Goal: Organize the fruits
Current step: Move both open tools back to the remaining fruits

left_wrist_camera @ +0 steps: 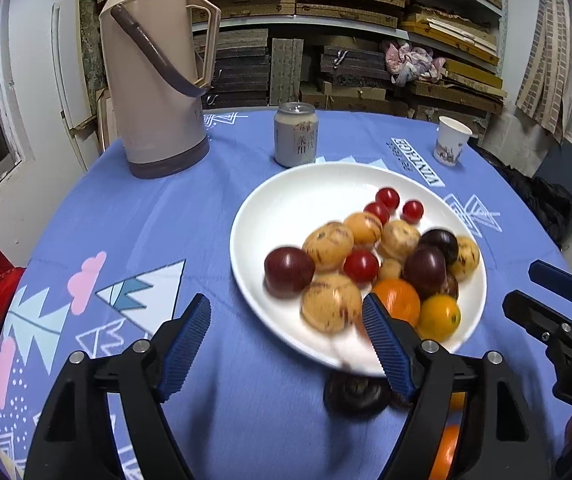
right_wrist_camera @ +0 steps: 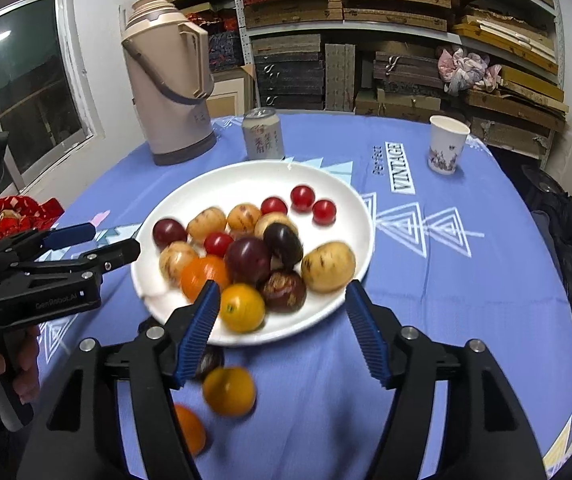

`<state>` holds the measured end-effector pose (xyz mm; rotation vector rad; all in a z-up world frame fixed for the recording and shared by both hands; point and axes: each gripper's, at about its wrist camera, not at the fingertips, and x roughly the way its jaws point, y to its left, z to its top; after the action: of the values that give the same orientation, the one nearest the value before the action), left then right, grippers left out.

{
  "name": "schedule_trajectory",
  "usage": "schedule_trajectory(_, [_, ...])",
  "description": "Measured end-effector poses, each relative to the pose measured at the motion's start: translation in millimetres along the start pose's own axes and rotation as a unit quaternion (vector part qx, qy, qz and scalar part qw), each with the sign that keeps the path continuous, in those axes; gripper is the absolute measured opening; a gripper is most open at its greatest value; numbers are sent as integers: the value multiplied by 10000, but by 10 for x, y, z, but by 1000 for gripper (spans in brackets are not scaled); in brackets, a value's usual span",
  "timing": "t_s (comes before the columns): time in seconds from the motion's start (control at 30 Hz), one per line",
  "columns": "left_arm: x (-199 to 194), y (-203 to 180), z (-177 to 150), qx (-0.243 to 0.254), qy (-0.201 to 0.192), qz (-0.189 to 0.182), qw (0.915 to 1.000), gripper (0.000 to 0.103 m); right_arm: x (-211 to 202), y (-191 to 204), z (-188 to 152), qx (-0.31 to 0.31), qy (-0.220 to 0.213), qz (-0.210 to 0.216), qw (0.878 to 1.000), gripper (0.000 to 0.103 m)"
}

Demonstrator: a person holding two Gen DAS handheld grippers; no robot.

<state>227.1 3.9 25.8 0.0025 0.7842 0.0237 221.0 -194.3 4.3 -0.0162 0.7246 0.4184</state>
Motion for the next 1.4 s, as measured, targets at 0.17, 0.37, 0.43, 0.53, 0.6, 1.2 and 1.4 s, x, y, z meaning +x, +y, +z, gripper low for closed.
schedule_trajectory(0.17, [-89, 20, -159, 44, 34, 28, 10000, 84, -92, 33, -193, 3, 100, 80, 9999, 64])
schedule_trajectory(0.37, [-126, -7, -332, 123, 90, 54, 9999, 85, -92, 81, -371, -41, 289, 135, 9995, 64])
schedule_trajectory(0.43, [-133, -14, -379, 138, 123, 65, 9998, 85, -75, 106, -434, -82, 369, 160, 9992, 64])
schedule_trajectory(0.53, [-134, -8, -431, 136, 170, 49, 9998, 85, -53, 131, -504, -102, 454, 202, 9987, 64])
schedule_trajectory(0.6, [-132, -12, -461, 140, 186, 44, 9997, 85, -43, 140, -552, -110, 500, 233, 9984, 64])
schedule_trajectory(1.2, [-135, -75, -629, 333, 235, 139, 9991, 88, 286, 213, -480, -123, 939, 481, 9943, 64])
schedule_trajectory(1.4, [-122, -48, -656, 338, 287, 176, 9989, 90, 352, 129, -501, 52, 1029, 614, 9928, 49])
